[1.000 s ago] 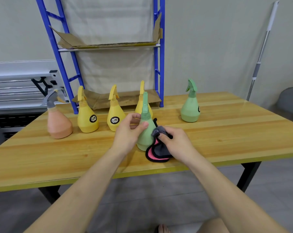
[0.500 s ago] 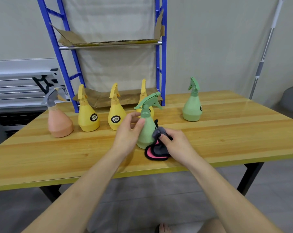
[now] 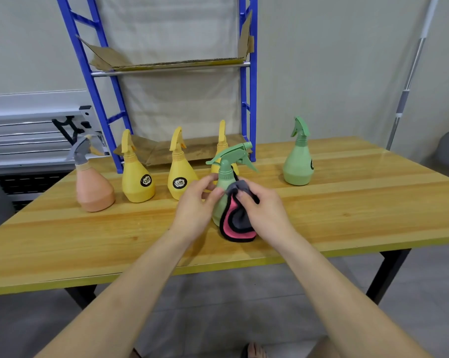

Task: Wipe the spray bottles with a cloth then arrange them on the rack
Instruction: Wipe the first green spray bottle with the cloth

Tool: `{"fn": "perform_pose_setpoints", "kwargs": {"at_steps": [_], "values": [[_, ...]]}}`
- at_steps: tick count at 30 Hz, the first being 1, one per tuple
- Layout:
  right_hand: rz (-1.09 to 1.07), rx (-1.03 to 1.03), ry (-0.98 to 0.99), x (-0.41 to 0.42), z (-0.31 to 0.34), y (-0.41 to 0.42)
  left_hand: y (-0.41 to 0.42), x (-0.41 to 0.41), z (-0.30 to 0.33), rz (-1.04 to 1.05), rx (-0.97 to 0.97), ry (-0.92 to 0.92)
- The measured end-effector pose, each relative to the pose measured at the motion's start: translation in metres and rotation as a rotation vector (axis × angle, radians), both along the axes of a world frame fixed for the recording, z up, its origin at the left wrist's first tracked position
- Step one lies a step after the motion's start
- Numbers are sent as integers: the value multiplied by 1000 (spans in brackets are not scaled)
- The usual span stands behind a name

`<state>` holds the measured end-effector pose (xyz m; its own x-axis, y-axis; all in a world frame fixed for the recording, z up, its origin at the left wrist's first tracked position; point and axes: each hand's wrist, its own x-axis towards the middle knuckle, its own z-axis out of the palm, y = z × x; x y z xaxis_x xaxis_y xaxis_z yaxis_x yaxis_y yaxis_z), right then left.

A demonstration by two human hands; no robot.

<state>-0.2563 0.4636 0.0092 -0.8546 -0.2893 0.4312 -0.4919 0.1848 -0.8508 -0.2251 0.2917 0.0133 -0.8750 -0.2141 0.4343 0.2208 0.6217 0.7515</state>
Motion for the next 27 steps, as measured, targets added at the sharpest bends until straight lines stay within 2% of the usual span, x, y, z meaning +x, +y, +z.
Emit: {"fn": "perform_pose_setpoints", "kwargs": {"at_steps": [3, 7, 14, 19, 23, 27], "values": [[19, 102, 15, -2, -7, 12, 1, 3, 1, -22, 48, -9], [35, 175, -10, -4, -15, 22, 3, 7, 7, -53, 217, -59], [61, 36, -26, -7, -12, 14, -5, 5, 13, -117, 164, -94], [95, -105, 7, -11, 8, 3, -7, -1, 13, -102, 11, -85], [137, -36, -15, -15, -9, 7, -13, 1, 7, -111, 32, -98], [190, 170, -12, -26, -19, 25, -12, 8, 5, -121, 141, -104]]}}
